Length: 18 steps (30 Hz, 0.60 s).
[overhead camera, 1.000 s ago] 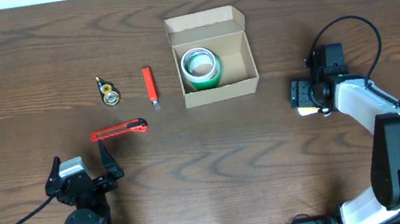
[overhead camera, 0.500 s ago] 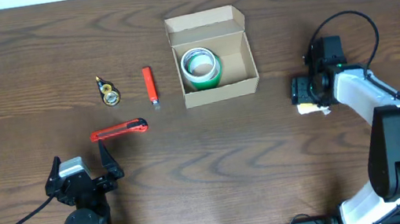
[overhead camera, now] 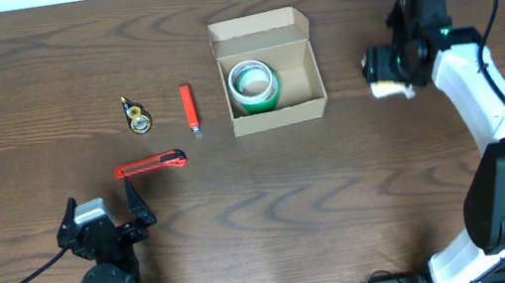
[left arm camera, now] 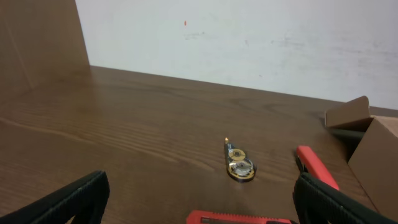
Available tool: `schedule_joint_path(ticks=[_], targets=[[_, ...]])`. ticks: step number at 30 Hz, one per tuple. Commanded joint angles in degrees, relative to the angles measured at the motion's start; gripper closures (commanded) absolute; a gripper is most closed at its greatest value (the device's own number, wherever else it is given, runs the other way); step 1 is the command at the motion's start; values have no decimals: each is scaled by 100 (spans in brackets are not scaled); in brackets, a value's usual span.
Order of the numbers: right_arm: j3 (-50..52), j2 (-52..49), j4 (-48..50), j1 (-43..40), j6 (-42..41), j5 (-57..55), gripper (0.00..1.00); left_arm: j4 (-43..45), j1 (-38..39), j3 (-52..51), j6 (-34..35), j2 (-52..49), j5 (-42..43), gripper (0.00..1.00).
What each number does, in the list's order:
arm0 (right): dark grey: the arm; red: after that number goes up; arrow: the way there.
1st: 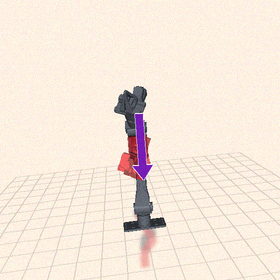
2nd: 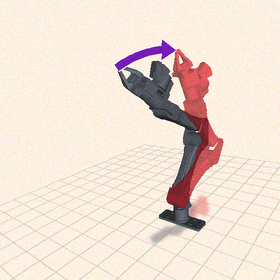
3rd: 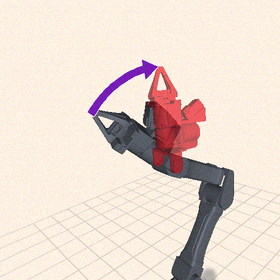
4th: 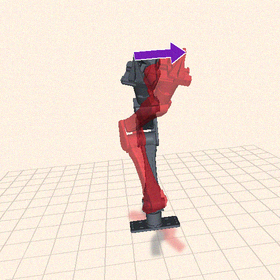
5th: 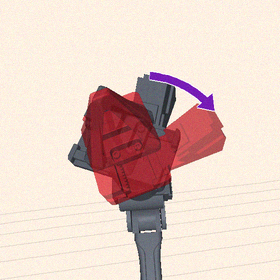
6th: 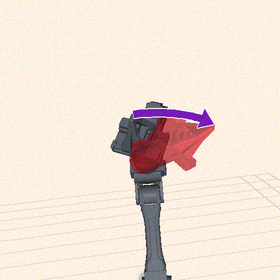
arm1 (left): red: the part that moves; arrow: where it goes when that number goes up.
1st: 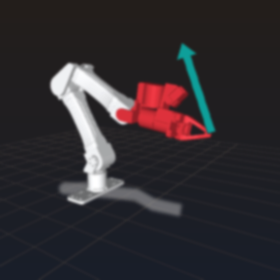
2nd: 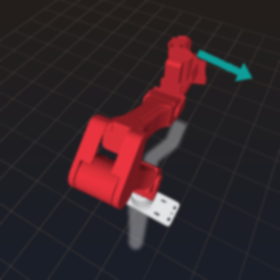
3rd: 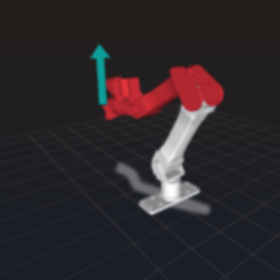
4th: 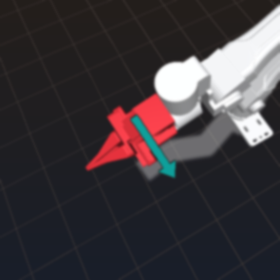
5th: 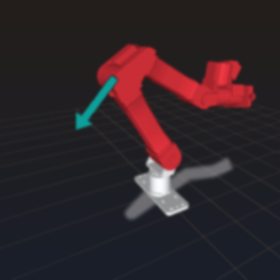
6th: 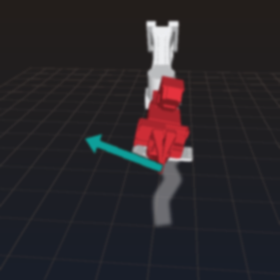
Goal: Pack container
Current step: 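Carry the notepad with the right gripper into the box and release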
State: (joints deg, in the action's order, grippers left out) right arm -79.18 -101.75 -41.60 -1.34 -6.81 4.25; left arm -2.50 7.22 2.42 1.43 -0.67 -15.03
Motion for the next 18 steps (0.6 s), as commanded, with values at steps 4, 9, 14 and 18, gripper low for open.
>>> schedule_joint_path(ticks=[4, 9, 14, 18], targets=[[-1016, -11, 151, 914, -2, 562, 26, -68, -20, -195, -61, 42, -57, 4], [-1191, -142, 730, 1880, -264, 92, 28, -68, -20, -195, -61, 42, -57, 5], [-1386, -608, 1099, 2651, -286, -282, 28, -68, -20, -195, -61, 42, -57, 5], [-1692, -1064, 992, 2990, -496, -614, 29, -68, -20, -195, -61, 42, -57, 5]])
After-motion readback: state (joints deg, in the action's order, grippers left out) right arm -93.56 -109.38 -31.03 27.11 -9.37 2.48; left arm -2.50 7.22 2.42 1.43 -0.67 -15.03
